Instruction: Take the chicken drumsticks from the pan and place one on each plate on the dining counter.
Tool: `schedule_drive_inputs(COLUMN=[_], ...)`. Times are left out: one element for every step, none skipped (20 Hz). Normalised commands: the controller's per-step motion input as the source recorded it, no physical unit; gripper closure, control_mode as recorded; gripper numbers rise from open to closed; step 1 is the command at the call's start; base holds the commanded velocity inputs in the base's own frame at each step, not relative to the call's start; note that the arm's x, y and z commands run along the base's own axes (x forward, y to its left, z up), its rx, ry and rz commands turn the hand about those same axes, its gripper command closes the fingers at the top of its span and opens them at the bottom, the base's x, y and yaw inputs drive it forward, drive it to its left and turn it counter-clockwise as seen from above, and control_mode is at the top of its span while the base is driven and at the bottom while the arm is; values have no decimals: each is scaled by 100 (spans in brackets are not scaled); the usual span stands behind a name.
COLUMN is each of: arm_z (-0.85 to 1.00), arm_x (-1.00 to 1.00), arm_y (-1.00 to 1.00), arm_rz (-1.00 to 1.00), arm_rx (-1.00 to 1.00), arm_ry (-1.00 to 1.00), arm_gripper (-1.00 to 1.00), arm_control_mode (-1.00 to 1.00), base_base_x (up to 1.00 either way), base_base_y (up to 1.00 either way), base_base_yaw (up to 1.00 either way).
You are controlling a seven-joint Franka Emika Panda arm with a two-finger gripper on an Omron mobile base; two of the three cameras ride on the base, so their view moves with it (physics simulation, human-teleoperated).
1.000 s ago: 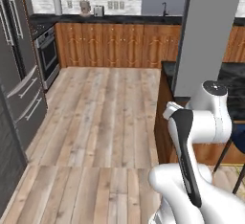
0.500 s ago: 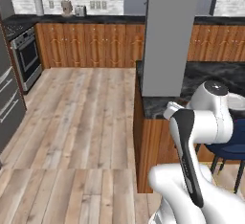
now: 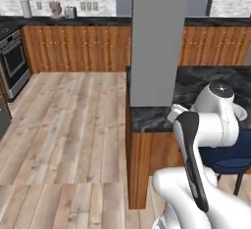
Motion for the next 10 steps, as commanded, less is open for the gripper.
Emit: schedule_drive_inputs(arm_z=[0,0,0,0,0,0,0,0,0,0], arm_x=[0,0,0,0,0,0,0,0,0,0], arm_y=[0,0,0,0,0,0,0,0,0,0], arm_rz=[0,0,0,0,0,0,0,0,0,0], arm_rx=[0,0,0,0,0,0,0,0,0,0], arm_ry=[0,0,0,0,0,0,0,0,0,0], arm_gripper=[100,100,100,100,100,100,100,100,100,100], arm_control_mode=[100,100,100,100,100,100,100,100,100,100], base_base_x=[43,41,42,41,42,44,44,44,39,36], base_base_y=[-54,-53,-54,-54,-56,-59,-61,-61,-61,-56], base_base_yaw=[-7,-7,-7,-7,-7,-7,-7,-7,-7,-7])
